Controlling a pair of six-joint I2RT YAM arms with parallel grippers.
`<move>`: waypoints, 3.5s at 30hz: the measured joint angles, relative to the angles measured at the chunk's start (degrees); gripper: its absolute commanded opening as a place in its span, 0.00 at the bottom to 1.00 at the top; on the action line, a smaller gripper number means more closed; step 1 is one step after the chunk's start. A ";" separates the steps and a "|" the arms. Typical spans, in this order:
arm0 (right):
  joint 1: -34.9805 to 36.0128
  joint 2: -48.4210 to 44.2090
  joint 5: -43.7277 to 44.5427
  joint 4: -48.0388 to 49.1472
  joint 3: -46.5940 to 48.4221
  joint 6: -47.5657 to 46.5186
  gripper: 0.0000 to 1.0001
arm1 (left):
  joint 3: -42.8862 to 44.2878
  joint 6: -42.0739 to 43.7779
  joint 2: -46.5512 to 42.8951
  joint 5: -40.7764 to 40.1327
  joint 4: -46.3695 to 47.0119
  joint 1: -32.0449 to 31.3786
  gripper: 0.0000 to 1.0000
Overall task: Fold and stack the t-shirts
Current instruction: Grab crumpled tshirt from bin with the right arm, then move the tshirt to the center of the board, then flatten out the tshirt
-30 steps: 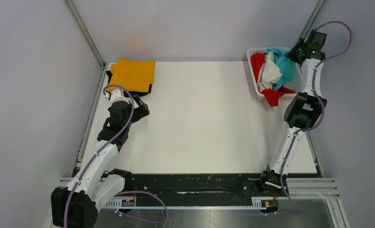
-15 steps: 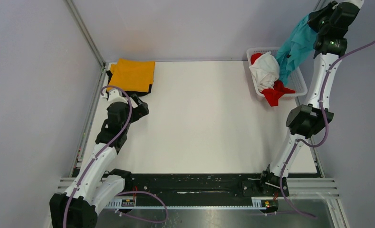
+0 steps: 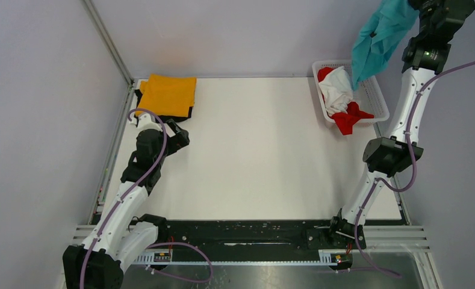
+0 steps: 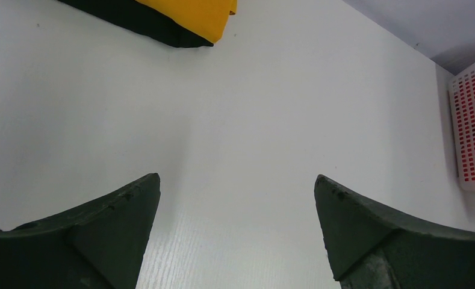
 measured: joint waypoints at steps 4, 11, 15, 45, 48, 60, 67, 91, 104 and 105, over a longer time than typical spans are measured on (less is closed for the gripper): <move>0.17 -2.05 -6.47 2.56 0.70 6.97 0.00 | -0.02 -0.15 -0.26 0.48 -0.02 0.00 0.99; 9.42 -10.84 -16.83 0.37 0.00 8.85 0.00 | -0.02 -0.55 -3.37 0.63 -0.37 0.00 0.99; 19.37 -15.47 -22.58 0.04 -0.50 8.55 0.00 | -0.02 -1.73 -5.95 0.63 -1.68 0.00 0.99; 29.88 -42.75 12.46 -26.29 -87.23 -16.59 1.00 | -0.96 -11.08 -6.86 -1.31 -21.97 0.00 0.99; 29.88 -46.45 13.27 -25.57 -90.97 -16.90 1.00 | -2.73 -12.09 -5.44 -0.20 -22.29 0.00 0.99; 31.58 -48.13 9.64 -22.38 -103.78 -14.40 0.96 | -12.22 -16.68 -1.75 7.30 -22.88 -2.80 0.92; 35.32 -47.28 7.52 -19.65 -105.79 -13.42 0.89 | -13.62 -21.86 -0.59 6.43 -22.80 -10.58 0.79; 50.47 -26.12 19.10 -14.05 -96.26 -11.80 0.65 | -10.47 -26.86 10.19 -0.04 -17.16 -20.44 0.00; 52.50 -20.22 27.69 -19.17 -90.73 -11.85 0.00 | -8.35 -25.81 8.70 -0.68 -18.86 -20.44 0.00; 52.52 -20.92 28.63 -19.50 -91.45 -11.87 0.00 | -8.02 -25.57 7.89 -0.92 -19.30 -20.44 0.00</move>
